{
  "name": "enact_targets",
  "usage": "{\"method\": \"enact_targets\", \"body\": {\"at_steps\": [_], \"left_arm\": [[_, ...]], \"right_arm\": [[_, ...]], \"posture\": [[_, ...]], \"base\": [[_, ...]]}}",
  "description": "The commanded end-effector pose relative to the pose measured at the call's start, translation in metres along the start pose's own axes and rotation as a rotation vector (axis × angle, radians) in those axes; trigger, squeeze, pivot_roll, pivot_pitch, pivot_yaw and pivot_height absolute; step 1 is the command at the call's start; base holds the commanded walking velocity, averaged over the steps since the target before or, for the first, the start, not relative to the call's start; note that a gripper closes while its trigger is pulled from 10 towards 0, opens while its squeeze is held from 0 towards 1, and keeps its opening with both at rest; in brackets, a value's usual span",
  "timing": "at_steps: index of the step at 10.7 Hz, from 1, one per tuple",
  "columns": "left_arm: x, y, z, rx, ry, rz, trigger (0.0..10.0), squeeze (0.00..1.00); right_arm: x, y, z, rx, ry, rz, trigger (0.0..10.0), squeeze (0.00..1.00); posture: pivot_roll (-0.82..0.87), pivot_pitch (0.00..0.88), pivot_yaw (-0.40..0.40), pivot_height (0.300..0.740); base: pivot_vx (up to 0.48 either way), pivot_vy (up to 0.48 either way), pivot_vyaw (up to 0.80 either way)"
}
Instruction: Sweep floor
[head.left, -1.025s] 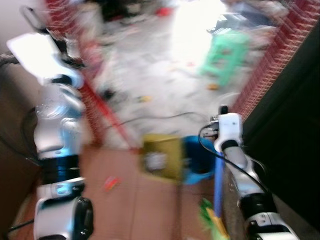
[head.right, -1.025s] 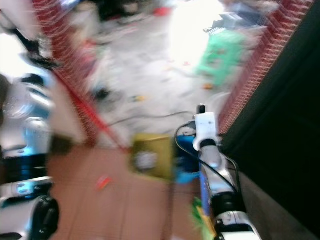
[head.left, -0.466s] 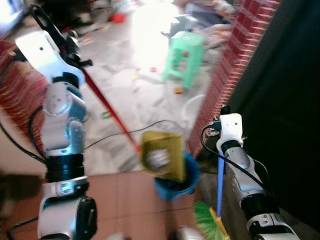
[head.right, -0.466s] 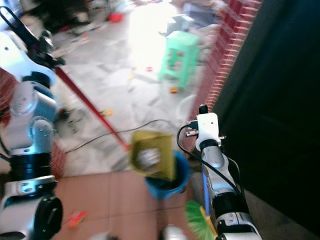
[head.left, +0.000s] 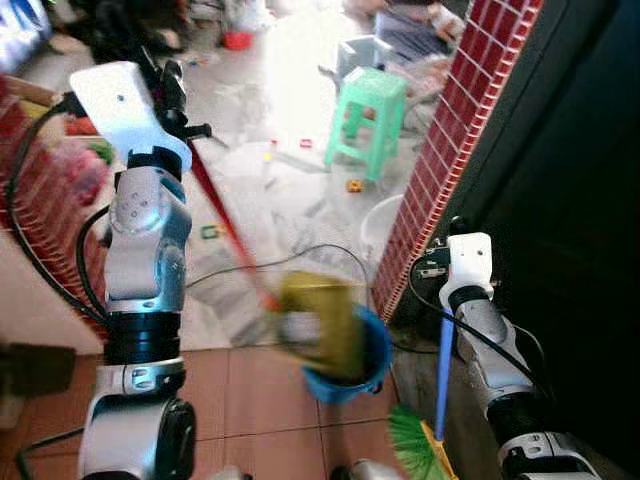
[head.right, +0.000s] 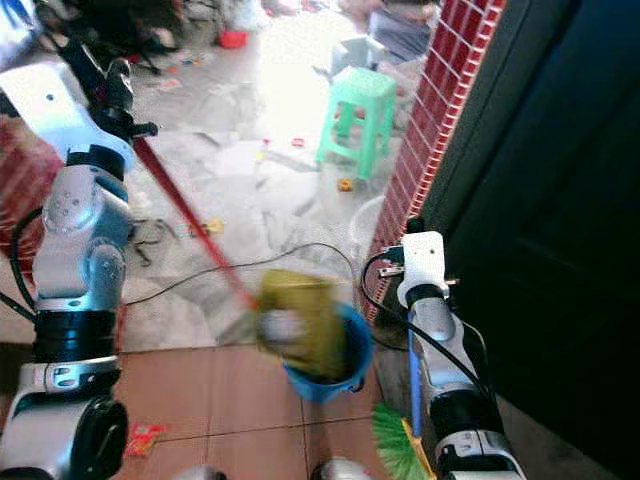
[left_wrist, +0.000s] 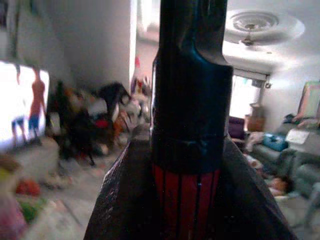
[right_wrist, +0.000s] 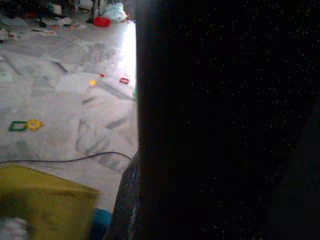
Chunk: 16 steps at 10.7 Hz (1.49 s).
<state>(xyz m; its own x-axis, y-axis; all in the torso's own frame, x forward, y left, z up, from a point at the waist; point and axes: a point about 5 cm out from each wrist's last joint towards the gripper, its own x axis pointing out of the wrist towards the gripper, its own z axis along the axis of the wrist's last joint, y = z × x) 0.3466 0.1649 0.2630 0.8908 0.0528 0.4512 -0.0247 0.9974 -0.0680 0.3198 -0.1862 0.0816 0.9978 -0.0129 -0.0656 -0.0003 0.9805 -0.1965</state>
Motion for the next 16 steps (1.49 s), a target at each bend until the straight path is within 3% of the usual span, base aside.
{"method": "enact_targets", "body": {"at_steps": [1, 3, 7, 8, 9, 11, 12, 15, 16], "left_arm": [[0.001, -0.015, 0.015, 0.059, -0.110, -0.081, 10.0, 0.00], [-0.009, -0.040, -0.002, 0.032, -0.081, -0.148, 10.0, 0.00], [-0.015, -0.069, -0.012, 0.012, -0.083, -0.238, 10.0, 0.00], [-0.022, -0.089, -0.017, -0.006, -0.080, -0.350, 10.0, 0.00], [-0.049, -0.133, -0.027, -0.051, -0.016, -0.715, 10.0, 0.00], [-0.076, -0.159, -0.031, -0.003, -0.002, -0.959, 10.0, 0.00], [-0.086, -0.170, -0.029, 0.045, -0.022, -1.070, 10.0, 0.00], [-0.100, -0.179, -0.024, 0.158, -0.059, -1.219, 10.0, 0.00], [-0.098, -0.180, -0.017, 0.208, -0.089, -1.221, 10.0, 0.00]], "right_arm": [[0.003, -0.004, 0.009, -0.005, -0.032, -0.005, 10.0, 0.00], [0.004, -0.002, 0.011, -0.003, -0.040, -0.006, 10.0, 0.00], [0.004, -0.001, 0.012, 0.001, -0.046, -0.009, 10.0, 0.00], [0.004, -0.001, 0.013, 0.005, -0.048, -0.009, 10.0, 0.00], [0.004, 0.001, 0.012, 0.007, -0.046, -0.007, 10.0, 0.00], [0.004, 0.001, 0.012, 0.010, -0.047, -0.007, 10.0, 0.00], [0.005, 0.002, 0.012, 0.011, -0.047, -0.005, 10.0, 0.00], [0.006, 0.003, 0.013, 0.008, -0.049, 0.004, 10.0, 0.00], [0.006, 0.002, 0.014, 0.004, -0.053, 0.005, 10.0, 0.00]], "posture": [[-0.10, 0.000, -0.033, 0.740], [-0.11, 0.000, -0.032, 0.740], [-0.11, 0.000, -0.023, 0.740], [-0.11, 0.000, -0.023, 0.740], [-0.11, 0.000, -0.023, 0.740], [-0.09, 0.000, -0.022, 0.740], [-0.09, 0.000, -0.023, 0.740], [-0.09, 0.000, -0.029, 0.740], [-0.09, 0.000, -0.032, 0.740]], "base": [[0.000, 0.000, 0.00], [0.000, 0.000, 0.00], [0.000, 0.000, 0.00], [0.000, 0.000, 0.00], [0.000, 0.000, 0.00], [0.000, 0.000, 0.00], [0.000, 0.000, 0.00], [0.000, 0.000, 0.00], [0.000, 0.000, 0.00]]}}
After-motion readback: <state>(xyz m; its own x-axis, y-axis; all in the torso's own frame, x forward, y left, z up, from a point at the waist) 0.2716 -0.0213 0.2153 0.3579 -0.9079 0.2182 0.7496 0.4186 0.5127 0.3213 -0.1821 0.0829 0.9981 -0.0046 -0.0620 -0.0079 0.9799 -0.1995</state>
